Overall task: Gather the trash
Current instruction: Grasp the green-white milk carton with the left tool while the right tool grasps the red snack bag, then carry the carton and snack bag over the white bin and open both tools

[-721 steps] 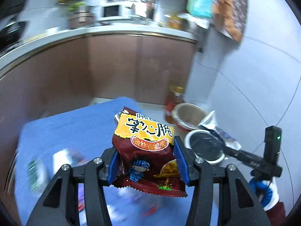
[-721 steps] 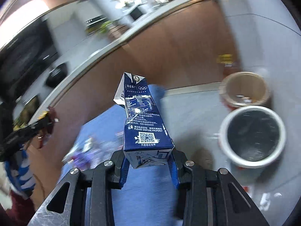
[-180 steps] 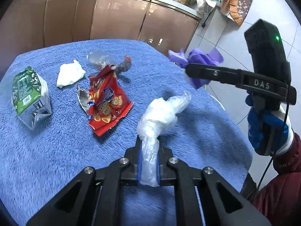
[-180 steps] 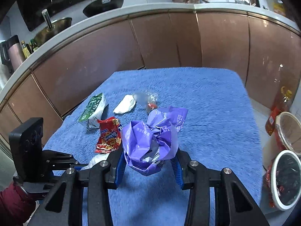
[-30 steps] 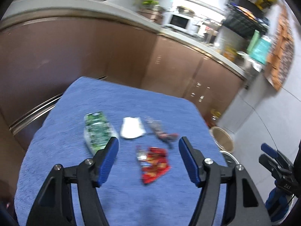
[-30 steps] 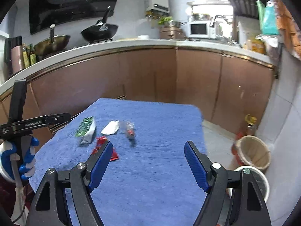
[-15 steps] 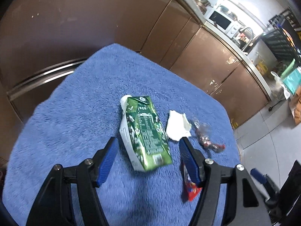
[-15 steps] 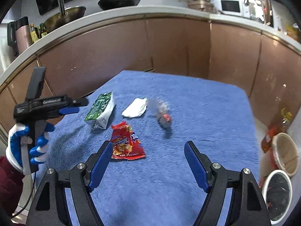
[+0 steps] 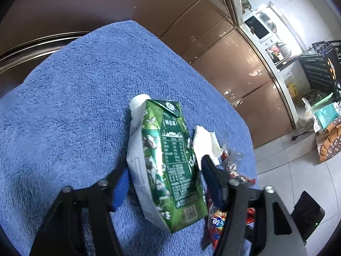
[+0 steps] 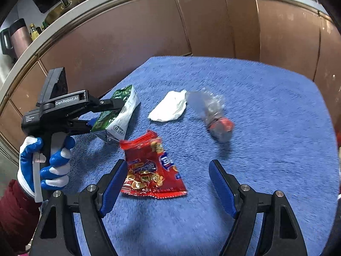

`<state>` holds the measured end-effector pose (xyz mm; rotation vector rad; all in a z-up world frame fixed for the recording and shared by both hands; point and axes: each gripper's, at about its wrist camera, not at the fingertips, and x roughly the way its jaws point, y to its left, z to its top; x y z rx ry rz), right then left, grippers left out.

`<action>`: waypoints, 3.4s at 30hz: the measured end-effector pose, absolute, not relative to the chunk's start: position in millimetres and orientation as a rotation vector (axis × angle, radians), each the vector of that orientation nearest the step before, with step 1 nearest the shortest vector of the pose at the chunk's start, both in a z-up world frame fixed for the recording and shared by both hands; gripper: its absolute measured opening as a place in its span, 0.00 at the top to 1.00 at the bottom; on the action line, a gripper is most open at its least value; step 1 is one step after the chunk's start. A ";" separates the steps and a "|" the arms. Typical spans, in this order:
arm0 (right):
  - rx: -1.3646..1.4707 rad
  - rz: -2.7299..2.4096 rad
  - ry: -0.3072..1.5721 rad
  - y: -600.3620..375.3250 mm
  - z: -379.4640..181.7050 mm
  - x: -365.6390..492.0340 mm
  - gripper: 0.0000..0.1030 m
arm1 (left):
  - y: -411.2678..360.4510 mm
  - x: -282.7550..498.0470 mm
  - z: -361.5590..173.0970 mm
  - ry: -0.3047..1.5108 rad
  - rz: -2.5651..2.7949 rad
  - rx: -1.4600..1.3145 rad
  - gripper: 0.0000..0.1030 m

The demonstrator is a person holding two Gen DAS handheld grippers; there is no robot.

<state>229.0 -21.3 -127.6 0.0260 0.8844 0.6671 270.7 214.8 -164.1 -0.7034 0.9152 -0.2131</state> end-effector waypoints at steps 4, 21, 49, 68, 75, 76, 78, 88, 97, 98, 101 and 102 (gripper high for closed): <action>0.035 0.701 0.910 -10.8 -136.3 234.6 0.26 | 212.4 274.4 -165.6 0.917 -0.233 -0.719 0.52; 0.055 0.791 0.904 5.8 -141.1 227.9 0.71 | 198.4 260.5 -149.8 0.869 -0.252 -0.715 0.70; 0.156 0.263 0.641 -215.0 -65.1 121.2 0.72 | -5.2 198.9 -28.2 0.790 -0.703 -0.473 0.70; 0.308 -0.247 0.704 -425.5 -141.6 113.7 0.71 | -335.8 235.9 -57.1 1.015 -1.005 -0.180 0.70; 0.321 -0.307 0.736 -461.1 -170.0 132.5 0.71 | -400.5 260.5 -108.5 1.126 -1.007 -0.119 0.70; 0.320 -0.309 0.738 -462.8 -174.2 135.1 0.71 | -408.2 263.9 -114.2 1.138 -1.007 -0.110 0.70; 0.323 -0.307 0.742 -467.2 -182.4 137.2 0.71 | -419.0 266.6 -124.6 1.155 -1.006 -0.090 0.70; 0.356 -0.331 0.763 -490.0 -211.2 147.2 0.66 | -467.8 274.8 -156.8 1.201 -1.000 0.001 0.70; 0.358 -0.365 0.774 -498.1 -216.9 144.0 0.49 | -488.6 284.6 -177.6 1.256 -0.985 0.011 0.69; 0.358 -0.367 0.770 -497.8 -216.8 142.4 0.46 | -489.1 284.5 -178.8 1.261 -0.988 0.009 0.68; 0.361 -0.372 0.769 -498.0 -217.3 139.3 0.43 | -489.2 284.3 -181.1 1.269 -0.991 0.006 0.64; 0.364 -0.370 0.768 -498.2 -217.7 138.5 0.42 | -489.3 284.3 -181.5 1.272 -0.993 0.004 0.64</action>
